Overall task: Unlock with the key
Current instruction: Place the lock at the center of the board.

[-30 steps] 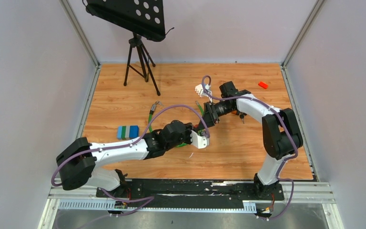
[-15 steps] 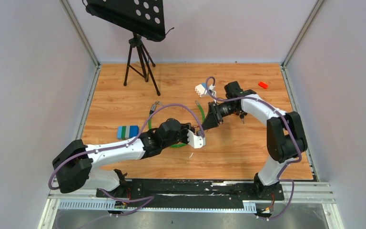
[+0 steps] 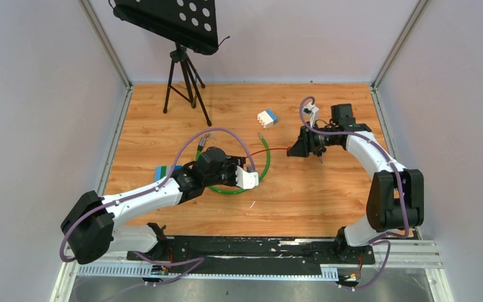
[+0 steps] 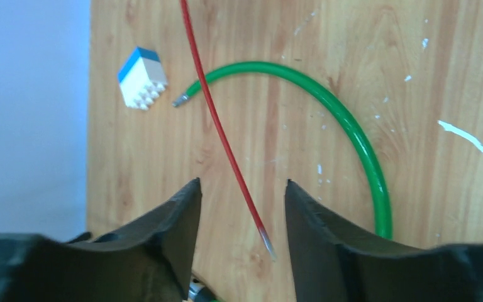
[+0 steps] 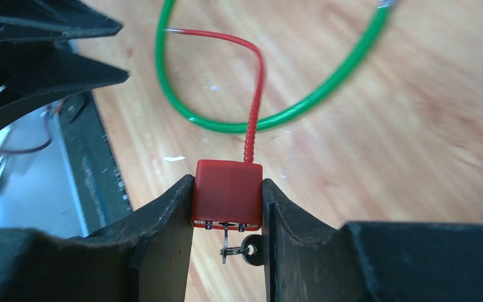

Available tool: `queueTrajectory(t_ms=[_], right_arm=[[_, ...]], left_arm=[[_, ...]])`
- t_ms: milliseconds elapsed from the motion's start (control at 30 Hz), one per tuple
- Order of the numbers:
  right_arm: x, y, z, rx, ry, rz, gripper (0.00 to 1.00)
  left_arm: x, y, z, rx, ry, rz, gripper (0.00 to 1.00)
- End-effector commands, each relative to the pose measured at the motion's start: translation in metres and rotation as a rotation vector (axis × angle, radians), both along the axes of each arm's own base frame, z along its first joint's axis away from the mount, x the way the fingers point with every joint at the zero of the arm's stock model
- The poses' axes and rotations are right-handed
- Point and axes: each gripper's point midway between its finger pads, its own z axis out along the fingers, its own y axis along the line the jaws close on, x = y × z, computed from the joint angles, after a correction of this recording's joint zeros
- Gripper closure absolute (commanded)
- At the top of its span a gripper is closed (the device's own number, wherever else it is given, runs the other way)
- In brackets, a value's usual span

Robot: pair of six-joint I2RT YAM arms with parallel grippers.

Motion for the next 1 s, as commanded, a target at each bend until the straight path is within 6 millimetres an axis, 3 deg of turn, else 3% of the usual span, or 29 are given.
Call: queueTrajectory(t_ms=[0, 200, 433, 633, 800, 967], right_arm=[[0.034, -0.026, 0.027, -0.021, -0.191, -0.101, 1.0], [0.044, -0.048, 0.014, -0.077, -0.23, -0.192, 1.0], [0.051, -0.082, -0.015, -0.225, -0.291, -0.306, 1.0], [0.047, -0.095, -0.044, -0.356, -0.277, -0.3, 0.89], [0.034, -0.079, -0.074, -0.465, -0.257, -0.196, 0.76], [0.027, -0.075, -0.099, -0.53, -0.222, -0.136, 0.69]], left_arm=[[-0.003, 0.0, 0.004, 0.005, 0.058, -0.024, 0.35], [0.003, 0.003, 0.001, 0.002, 0.057, 0.011, 0.19], [0.004, 0.001, 0.004, -0.017, 0.06, 0.016, 0.11], [0.004, -0.002, 0.009, -0.03, 0.059, 0.008, 0.01], [0.008, 0.0, 0.025, -0.036, 0.044, 0.032, 0.0], [0.012, 0.005, 0.047, -0.065, 0.036, 0.083, 0.0]])
